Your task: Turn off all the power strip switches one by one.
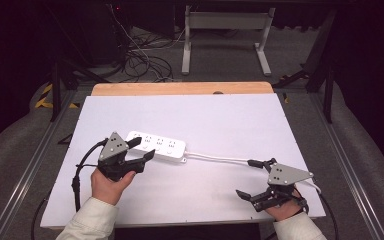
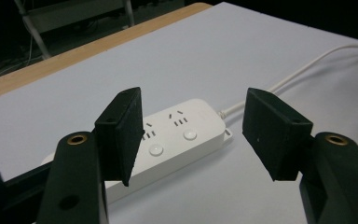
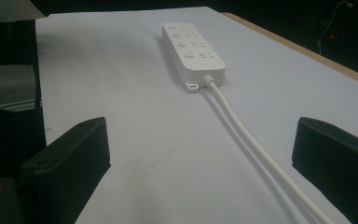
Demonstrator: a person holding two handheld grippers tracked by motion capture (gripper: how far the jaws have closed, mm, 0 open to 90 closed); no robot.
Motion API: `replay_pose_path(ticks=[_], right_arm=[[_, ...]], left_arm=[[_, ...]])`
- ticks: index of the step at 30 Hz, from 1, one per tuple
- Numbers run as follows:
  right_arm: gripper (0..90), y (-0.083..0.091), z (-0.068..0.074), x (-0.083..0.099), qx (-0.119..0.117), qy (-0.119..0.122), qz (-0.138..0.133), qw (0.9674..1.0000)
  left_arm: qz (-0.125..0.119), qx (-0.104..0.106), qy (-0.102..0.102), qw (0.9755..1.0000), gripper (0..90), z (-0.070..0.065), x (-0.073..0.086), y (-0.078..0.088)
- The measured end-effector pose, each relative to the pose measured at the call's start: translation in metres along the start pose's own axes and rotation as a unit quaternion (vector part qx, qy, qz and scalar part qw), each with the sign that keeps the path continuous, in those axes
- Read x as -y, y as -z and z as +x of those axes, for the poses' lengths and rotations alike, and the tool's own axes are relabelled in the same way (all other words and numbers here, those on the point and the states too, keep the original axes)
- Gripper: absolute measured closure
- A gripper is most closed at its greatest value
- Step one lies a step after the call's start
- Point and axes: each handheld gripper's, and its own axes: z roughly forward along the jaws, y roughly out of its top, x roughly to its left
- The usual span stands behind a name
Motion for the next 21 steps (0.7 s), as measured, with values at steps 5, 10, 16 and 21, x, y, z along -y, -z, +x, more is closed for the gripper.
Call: replay_pose_path(ticks=[5,10,16,21], right_arm=[[5.0,0.0,0.0,0.0,-0.002,-0.001,0.0,1.0],[5.1,-0.001,0.0,0.0,-0.004,-0.002,0.0,1.0],[5.1,-0.002,0.001,0.0,-0.005,-0.002,0.001,1.0],[5.4,-0.003,0.001,0.0,-0.007,-0.003,0.002,1.0]], left_arm=[[-0.001,0.005,0.003,1.0,42.6,0.001,0.0,0.003],[0.036,0.062,0.006,0.9974,60.3,0.007,-0.003,0.0],[0.047,0.034,-0.019,0.9981,69.5,0.005,-0.009,-0.005],[0.066,0.052,-0.001,0.9965,83.4,0.007,-0.014,-0.014]])
